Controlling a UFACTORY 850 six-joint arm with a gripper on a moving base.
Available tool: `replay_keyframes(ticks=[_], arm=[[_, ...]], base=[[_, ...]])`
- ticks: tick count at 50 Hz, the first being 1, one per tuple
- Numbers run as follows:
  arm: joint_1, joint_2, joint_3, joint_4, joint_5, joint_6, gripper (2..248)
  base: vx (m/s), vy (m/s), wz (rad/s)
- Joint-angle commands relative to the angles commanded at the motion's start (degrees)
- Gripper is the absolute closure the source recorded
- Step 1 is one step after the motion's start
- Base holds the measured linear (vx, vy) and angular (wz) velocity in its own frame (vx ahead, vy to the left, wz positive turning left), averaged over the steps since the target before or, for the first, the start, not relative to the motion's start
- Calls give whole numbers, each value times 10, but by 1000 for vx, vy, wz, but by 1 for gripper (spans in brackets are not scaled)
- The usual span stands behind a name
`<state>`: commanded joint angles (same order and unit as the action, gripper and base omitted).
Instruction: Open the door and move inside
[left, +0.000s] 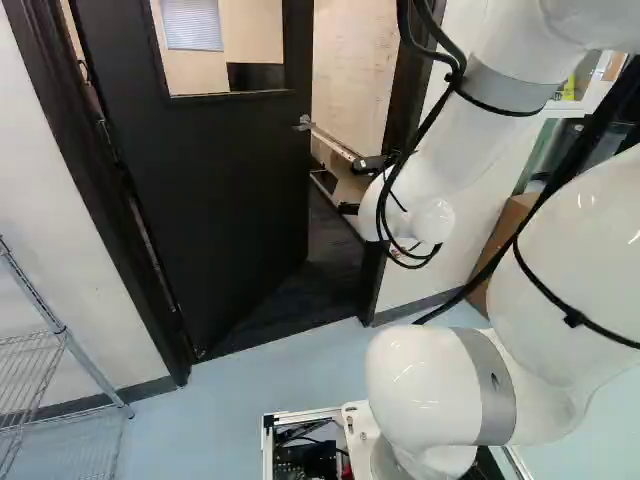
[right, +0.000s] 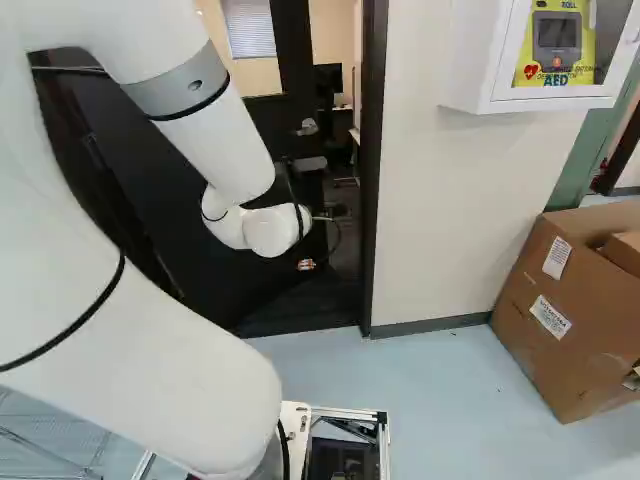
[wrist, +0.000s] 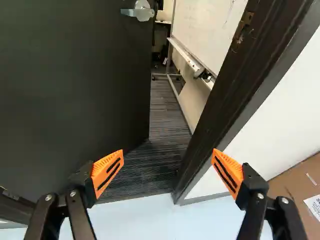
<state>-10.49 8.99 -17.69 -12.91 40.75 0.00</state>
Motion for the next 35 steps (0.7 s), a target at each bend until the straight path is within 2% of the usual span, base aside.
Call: replay_keyframes(ticks=[23,35], arm=[[0,0,0,0,0,0,3],[0,0,0,0,0,0,3]], base=[[-13,16,75],[0,37,187]])
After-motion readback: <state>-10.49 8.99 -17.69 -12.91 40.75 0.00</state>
